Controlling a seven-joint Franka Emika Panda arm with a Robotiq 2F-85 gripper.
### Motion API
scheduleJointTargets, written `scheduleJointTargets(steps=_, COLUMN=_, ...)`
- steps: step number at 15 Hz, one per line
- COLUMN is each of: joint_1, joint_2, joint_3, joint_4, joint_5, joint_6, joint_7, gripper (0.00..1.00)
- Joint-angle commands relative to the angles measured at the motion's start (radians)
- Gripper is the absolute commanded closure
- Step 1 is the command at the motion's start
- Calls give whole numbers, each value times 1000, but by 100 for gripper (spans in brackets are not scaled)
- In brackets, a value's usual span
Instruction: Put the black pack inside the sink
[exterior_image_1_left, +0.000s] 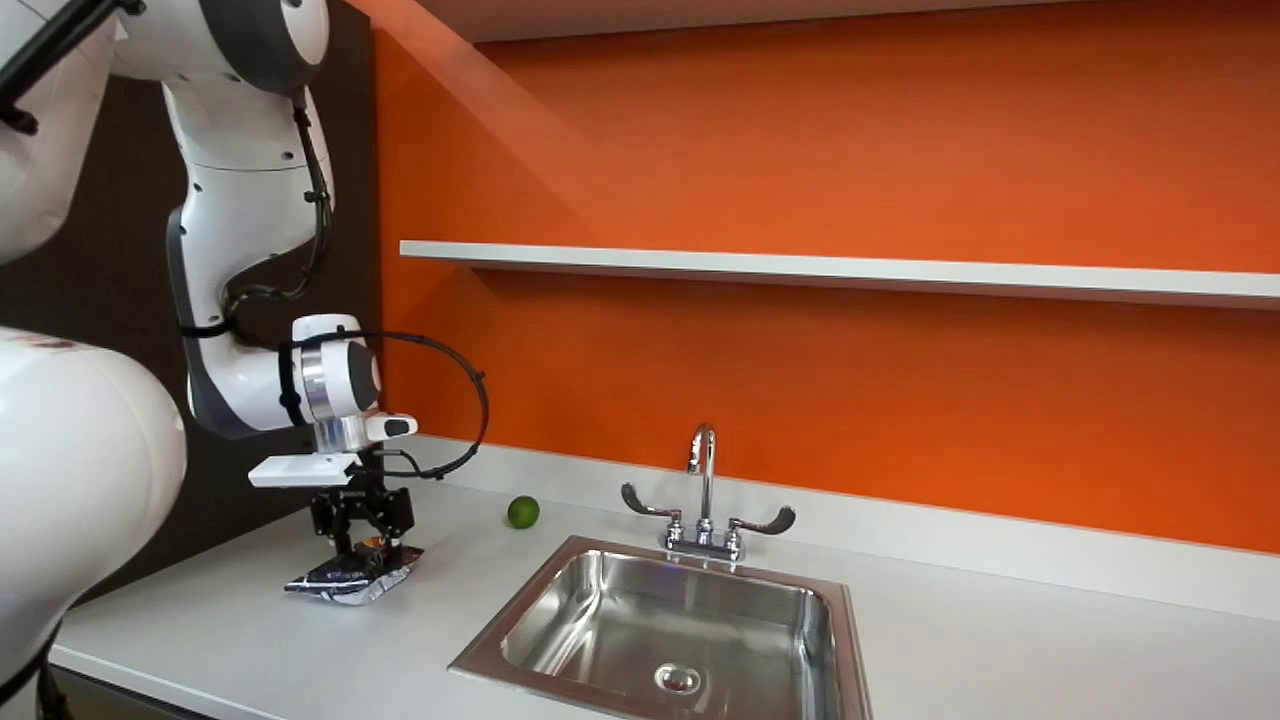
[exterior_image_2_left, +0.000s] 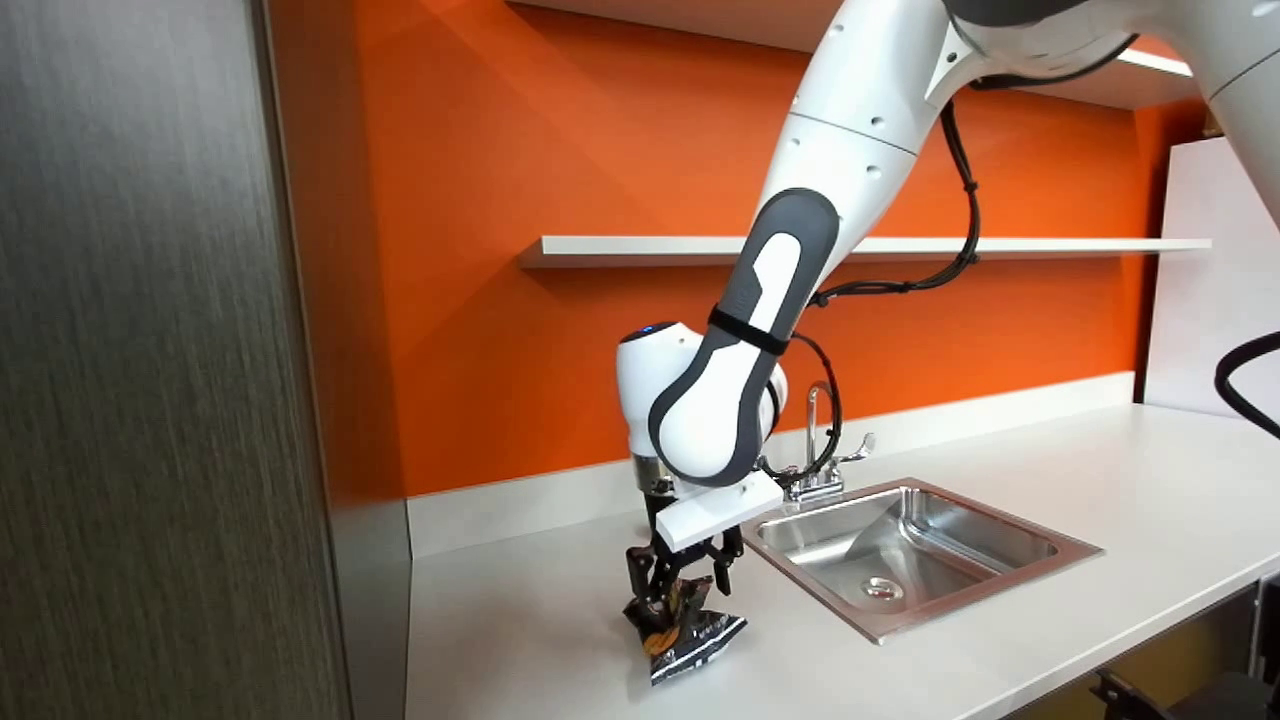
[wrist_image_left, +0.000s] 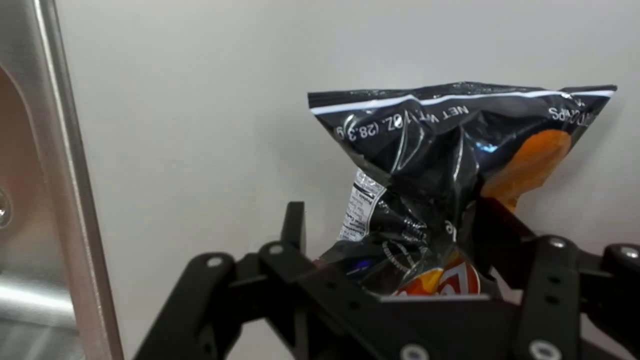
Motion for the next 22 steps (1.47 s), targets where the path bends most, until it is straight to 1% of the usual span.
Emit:
scheduleJointTargets(steps=1, joint_1=19, joint_2=6, joint_3=-18, joint_4=17, joint_5=-5, joint_6=-12, joint_7=28, gripper=44)
scheduleJointTargets(steps=8, joint_1=24, joint_2=0, joint_3=-36, joint_4=12, joint_5=-15, joint_6=-8, joint_7=38, gripper=98)
scheduleJointTargets(steps=9, joint_1=24, joint_2=-1, joint_3=-39, joint_4=10, joint_5=-16, joint_6=-7, joint_7=39, gripper=100)
scheduleJointTargets(steps=14, joint_1=22, joint_2=-26, joint_3=-52, joint_4=2, joint_5=-23, joint_6=-4, joint_7=39, gripper=100)
scheduleJointTargets(steps=18, joint_1=13, joint_2=-113, joint_3=-70, joint_4=-16, joint_5=-39, joint_6=-23, joint_7=36, gripper=100)
scheduleJointTargets(steps=22, joint_1=-31, joint_2=-206, joint_3=-79, joint_4=-42, joint_5=-49, joint_6=-35, joint_7=14, gripper=100)
